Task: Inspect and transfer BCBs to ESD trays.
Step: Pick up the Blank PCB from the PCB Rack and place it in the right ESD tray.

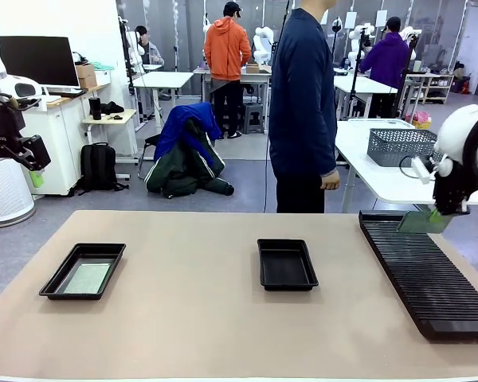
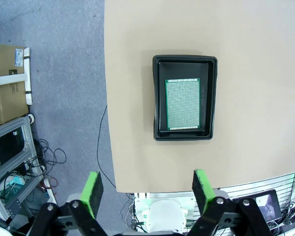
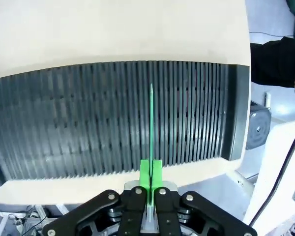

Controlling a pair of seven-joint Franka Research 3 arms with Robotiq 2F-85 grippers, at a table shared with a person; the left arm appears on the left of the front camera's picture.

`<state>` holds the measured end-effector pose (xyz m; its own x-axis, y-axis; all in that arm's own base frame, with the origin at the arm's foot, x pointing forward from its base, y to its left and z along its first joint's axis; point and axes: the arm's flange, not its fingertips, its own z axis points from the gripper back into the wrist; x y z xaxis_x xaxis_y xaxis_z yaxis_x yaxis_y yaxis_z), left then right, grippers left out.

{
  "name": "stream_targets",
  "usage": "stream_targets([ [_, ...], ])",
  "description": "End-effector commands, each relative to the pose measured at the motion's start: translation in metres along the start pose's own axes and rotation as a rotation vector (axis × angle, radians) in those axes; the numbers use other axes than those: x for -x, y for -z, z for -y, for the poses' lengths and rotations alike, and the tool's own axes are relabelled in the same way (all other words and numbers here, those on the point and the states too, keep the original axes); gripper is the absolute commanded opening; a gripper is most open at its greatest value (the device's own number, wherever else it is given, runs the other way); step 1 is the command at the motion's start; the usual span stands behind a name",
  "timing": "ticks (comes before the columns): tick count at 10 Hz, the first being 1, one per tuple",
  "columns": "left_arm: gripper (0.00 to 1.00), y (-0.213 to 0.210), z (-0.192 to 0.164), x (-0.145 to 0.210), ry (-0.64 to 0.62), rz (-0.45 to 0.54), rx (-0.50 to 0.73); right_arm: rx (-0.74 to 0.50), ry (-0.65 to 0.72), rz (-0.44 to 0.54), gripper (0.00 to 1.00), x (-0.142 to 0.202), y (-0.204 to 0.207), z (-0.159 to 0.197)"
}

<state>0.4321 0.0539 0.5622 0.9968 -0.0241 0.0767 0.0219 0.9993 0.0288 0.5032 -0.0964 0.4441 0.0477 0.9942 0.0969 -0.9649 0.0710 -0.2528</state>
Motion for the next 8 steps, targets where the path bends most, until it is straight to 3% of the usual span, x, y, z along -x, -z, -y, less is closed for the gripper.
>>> stream_targets([
  [1,0.97,0.001,0.0,0.001,-0.001,0.0,-0.001,-0.075,0.038,0.001,0.0,0.0,-0.062,-0.003],
  [5,0.97,0.001,0.0,0.001,-0.001,0.0,-0.001,-0.137,0.045,0.013,0.0,-0.002,-0.176,-0.007],
  [8,0.97,0.001,0.0,0.001,-0.001,0.0,-0.001,-0.179,0.061,0.012,0.0,-0.001,-0.208,-0.003],
])
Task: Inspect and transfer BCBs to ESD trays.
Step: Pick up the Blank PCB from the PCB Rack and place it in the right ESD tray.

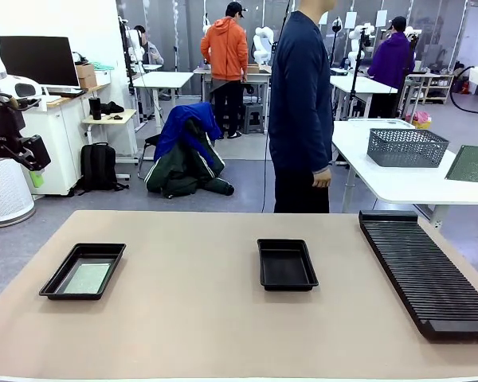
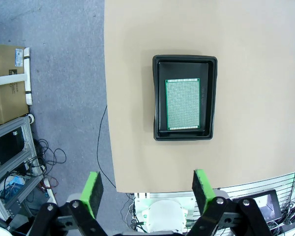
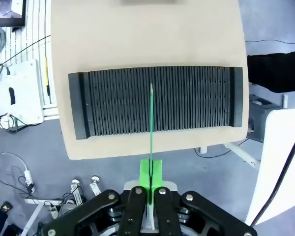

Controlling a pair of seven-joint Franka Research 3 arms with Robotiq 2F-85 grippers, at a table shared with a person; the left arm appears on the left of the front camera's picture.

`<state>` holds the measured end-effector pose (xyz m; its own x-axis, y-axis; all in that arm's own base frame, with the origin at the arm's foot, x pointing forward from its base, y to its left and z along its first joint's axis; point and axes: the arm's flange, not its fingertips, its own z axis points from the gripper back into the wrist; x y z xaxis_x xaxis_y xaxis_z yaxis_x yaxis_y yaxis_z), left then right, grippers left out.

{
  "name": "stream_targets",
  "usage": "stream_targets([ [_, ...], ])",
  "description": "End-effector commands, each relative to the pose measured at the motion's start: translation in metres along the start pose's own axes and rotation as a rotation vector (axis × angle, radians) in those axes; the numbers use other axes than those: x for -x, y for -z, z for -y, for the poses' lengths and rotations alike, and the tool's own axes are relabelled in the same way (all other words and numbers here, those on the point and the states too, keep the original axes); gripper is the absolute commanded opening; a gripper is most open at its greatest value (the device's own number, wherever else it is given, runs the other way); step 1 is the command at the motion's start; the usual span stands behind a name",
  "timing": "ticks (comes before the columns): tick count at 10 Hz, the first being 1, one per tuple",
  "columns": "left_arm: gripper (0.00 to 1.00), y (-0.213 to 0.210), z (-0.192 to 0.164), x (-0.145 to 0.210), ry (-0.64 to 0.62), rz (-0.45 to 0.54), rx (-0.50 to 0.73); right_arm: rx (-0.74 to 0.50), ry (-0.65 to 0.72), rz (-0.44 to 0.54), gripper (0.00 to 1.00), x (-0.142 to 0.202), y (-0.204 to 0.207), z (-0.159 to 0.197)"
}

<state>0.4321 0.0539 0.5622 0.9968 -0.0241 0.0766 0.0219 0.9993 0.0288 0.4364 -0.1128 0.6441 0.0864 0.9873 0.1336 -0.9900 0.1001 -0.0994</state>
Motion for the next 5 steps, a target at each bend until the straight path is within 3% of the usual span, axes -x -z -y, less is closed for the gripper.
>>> stream_targets([
  [1,0.97,0.0012,-0.0003,0.001,-0.001,0.0,-0.001,-0.032,0.022,-0.019,0.0,-0.0018,-0.0014,0.0112],
  [5,0.97,0.0012,-0.0003,0.001,-0.001,0.0,-0.001,-0.008,0.001,-0.001,0.0,-0.0002,-0.0018,0.0035],
])
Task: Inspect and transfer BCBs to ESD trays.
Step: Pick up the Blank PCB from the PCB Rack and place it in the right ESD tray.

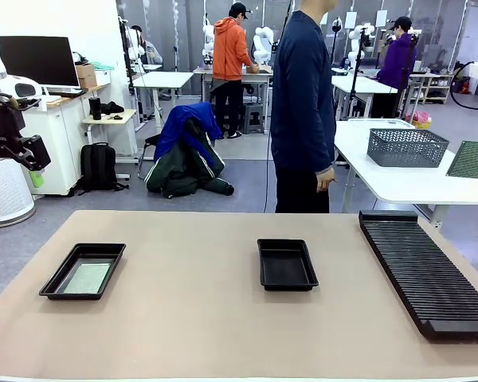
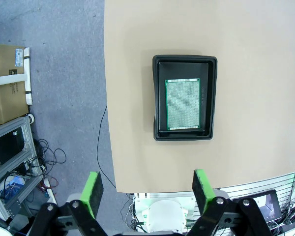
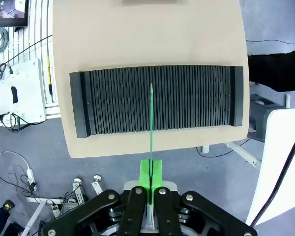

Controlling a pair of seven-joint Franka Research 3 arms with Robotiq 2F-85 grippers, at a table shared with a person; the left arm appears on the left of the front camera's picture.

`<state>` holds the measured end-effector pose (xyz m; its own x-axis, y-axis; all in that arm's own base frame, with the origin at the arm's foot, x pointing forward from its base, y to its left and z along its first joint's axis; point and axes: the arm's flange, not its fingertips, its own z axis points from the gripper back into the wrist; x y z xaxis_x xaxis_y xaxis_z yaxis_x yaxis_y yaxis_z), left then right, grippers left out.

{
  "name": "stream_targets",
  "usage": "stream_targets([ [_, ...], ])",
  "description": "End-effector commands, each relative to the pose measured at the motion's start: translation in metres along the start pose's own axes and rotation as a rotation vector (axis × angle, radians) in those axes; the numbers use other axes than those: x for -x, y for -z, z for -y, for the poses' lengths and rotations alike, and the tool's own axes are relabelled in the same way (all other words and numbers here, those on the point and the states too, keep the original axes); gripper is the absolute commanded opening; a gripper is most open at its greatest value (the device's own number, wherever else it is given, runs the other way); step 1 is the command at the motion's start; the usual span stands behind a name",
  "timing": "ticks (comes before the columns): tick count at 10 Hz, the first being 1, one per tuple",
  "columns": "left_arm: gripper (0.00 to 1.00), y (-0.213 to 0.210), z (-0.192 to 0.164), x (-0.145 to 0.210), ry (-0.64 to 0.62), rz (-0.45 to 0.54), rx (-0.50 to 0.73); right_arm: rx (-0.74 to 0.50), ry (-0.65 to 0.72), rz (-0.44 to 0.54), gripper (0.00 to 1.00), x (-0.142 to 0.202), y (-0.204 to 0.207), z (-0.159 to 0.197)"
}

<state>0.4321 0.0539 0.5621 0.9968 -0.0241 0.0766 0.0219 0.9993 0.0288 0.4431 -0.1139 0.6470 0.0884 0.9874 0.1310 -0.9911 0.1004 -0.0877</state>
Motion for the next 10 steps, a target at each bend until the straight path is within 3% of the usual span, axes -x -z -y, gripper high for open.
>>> stream_targets([
  [1,0.97,0.001,0.0,0.001,-0.001,0.001,-0.001,0.004,-0.001,0.001,0.0,0.0,0.0,-0.003],
  [7,0.97,0.001,0.0,0.001,-0.001,0.001,-0.001,0.001,0.0,0.0,0.02,0.0,-0.001,0.0],
  [10,0.97,0.001,0.0,0.001,-0.001,0.001,-0.001,-0.103,0.317,0.208,0.02,-0.021,0.0,-0.003],
])
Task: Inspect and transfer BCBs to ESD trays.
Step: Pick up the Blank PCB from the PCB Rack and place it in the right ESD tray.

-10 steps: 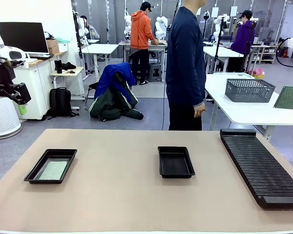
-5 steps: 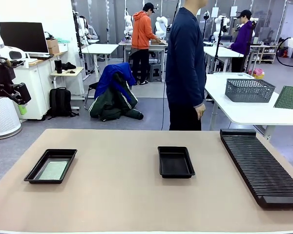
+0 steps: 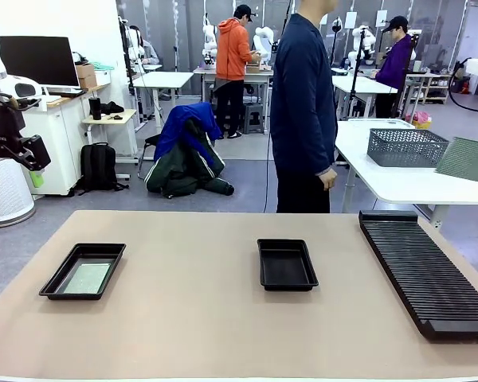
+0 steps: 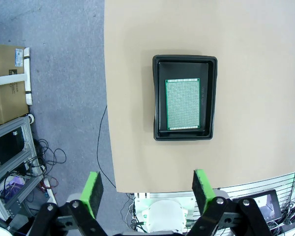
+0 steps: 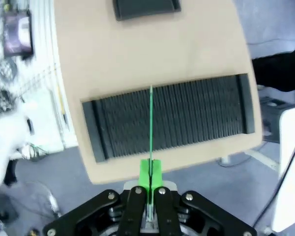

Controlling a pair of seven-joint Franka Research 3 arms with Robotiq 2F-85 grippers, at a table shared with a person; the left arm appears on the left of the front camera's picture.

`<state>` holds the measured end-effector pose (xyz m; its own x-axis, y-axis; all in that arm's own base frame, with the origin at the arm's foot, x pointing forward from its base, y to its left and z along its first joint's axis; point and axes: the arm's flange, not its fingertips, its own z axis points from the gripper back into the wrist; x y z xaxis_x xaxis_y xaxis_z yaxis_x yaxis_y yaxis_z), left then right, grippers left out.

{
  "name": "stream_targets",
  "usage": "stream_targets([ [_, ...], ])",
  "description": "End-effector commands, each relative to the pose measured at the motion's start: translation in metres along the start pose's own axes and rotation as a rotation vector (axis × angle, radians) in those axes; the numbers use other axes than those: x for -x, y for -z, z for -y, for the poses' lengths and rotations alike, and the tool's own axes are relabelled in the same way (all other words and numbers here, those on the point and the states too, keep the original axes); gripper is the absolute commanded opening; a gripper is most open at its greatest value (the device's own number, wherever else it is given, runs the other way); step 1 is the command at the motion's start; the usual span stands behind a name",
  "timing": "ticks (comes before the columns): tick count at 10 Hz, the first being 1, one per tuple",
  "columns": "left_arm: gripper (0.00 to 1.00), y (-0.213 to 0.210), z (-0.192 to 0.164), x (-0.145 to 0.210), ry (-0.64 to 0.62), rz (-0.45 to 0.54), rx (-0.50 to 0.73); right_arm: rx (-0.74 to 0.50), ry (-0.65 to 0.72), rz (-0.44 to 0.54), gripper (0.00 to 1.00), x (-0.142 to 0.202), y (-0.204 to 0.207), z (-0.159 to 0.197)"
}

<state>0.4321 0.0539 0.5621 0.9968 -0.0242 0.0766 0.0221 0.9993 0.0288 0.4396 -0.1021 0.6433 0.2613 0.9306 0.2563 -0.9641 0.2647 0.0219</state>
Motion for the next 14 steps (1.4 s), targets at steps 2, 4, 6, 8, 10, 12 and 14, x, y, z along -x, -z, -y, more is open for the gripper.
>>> stream_targets([
  [2,0.97,0.001,0.0,0.001,-0.002,0.0,-0.001,-0.129,0.343,0.206,0.02,-0.026,0.008,-0.006],
  [4,0.97,0.001,0.0,0.001,-0.002,0.0,-0.001,-0.207,0.556,0.319,0.02,-0.037,0.027,-0.019],
  [6,0.97,0.001,0.0,0.001,-0.002,0.0,-0.001,-0.279,0.708,0.406,0.02,-0.049,0.054,-0.031],
  [8,0.97,0.001,0.0,0.001,-0.002,0.0,-0.001,-0.36,0.822,0.495,0.02,-0.066,0.089,-0.045],
  [10,0.97,0.001,0.0,0.001,-0.002,0.0,-0.001,-0.433,0.896,0.575,0.02,-0.083,0.129,-0.06],
  [12,0.97,0.001,0.0,0.001,-0.002,0.0,-0.001,-0.482,0.97,0.65,0.02,-0.098,0.168,-0.072],
  [14,0.97,0.001,0.0,0.001,-0.002,0.0,-0.001,-0.53,1.005,0.691,0.02,-0.116,0.203,-0.076],
])
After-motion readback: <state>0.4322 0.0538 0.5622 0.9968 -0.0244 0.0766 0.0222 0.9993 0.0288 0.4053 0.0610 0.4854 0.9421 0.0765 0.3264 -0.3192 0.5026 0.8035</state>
